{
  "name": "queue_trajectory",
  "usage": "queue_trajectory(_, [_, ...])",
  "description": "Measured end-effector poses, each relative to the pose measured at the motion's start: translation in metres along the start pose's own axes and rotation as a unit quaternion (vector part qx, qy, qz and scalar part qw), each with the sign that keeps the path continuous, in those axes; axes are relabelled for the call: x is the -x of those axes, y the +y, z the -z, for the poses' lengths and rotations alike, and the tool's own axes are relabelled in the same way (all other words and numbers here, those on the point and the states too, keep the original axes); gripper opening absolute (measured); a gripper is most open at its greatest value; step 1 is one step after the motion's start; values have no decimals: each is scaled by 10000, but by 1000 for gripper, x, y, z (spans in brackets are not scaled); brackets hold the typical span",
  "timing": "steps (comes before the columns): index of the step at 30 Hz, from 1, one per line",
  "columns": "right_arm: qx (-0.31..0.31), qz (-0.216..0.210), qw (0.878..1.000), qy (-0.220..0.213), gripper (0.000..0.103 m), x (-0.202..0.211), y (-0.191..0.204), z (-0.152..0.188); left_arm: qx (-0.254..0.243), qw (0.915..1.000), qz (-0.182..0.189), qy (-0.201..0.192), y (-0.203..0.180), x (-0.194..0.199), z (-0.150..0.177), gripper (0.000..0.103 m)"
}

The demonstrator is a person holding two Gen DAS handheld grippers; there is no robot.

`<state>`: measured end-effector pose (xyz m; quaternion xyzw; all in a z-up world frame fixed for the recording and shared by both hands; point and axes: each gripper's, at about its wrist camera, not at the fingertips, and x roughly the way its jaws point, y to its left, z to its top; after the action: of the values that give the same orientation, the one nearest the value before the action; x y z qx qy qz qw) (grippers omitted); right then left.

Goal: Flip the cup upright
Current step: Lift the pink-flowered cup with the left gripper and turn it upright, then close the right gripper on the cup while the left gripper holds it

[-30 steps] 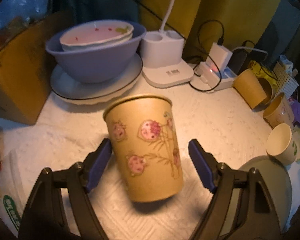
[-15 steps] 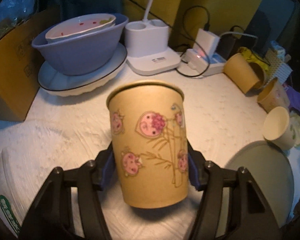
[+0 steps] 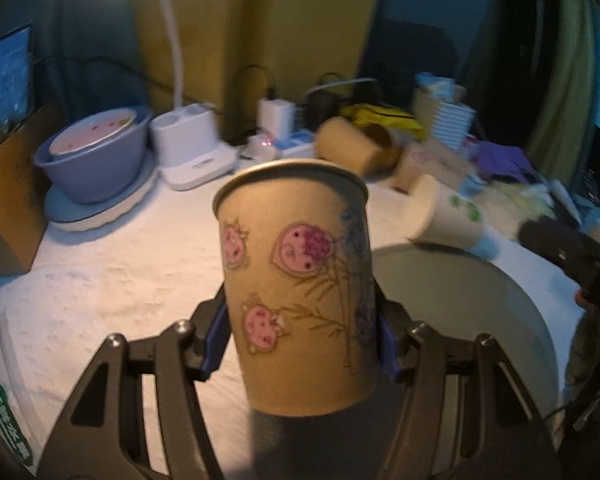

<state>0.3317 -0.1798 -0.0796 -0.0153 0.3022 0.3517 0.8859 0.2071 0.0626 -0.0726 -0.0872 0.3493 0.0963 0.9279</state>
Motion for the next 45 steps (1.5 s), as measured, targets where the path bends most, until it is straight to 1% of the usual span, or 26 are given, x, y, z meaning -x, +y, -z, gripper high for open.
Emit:
queue_trajectory(5, [-132, -112, 9998, -16, 95, 18, 0, 12, -316, 9984, 439, -155, -29, 13, 23, 61])
queue_trajectory(13, [-288, -165, 9994, -116, 95, 53, 9, 25, -586, 9923, 1054, -270, -54, 32, 48, 61])
queue_trajectory(16, [-296, -311, 9990, -143, 95, 69, 20, 30, -742, 9895, 1143, -477, -60, 46, 58, 61])
queue_trajectory(18, [-290, -436, 9985, -152, 95, 78, 28, 34, -783, 9867, 1278, -626, -61, 56, 63, 61])
queue_trajectory(21, [-327, -707, 9969, -142, 95, 88, 39, 40, -868, 9831, 1440, -722, -63, 67, 71, 61])
queue_trajectory(25, [-436, -1008, 9939, -91, 95, 102, 54, 50, -1036, 9777, 1553, -959, -66, 85, 83, 61])
queue_trajectory(30, [-622, -1412, 9880, -13, 95, 115, 67, 60, -1098, 9708, 1709, -1274, -66, 107, 96, 61])
queue_trajectory(37, [-792, -1821, 9799, 192, 95, 121, 78, 68, -1202, 9655, 1791, -1460, -66, 123, 109, 61])
queue_trajectory(41, [-952, -2212, 9701, 300, 95, 121, 81, 69, -1378, 9606, 1832, -1569, -66, 129, 114, 61])
queue_trajectory(45, [-921, -2381, 9658, 450, 95, 117, 87, 70, -1504, 9567, 1846, -1671, -68, 137, 120, 61])
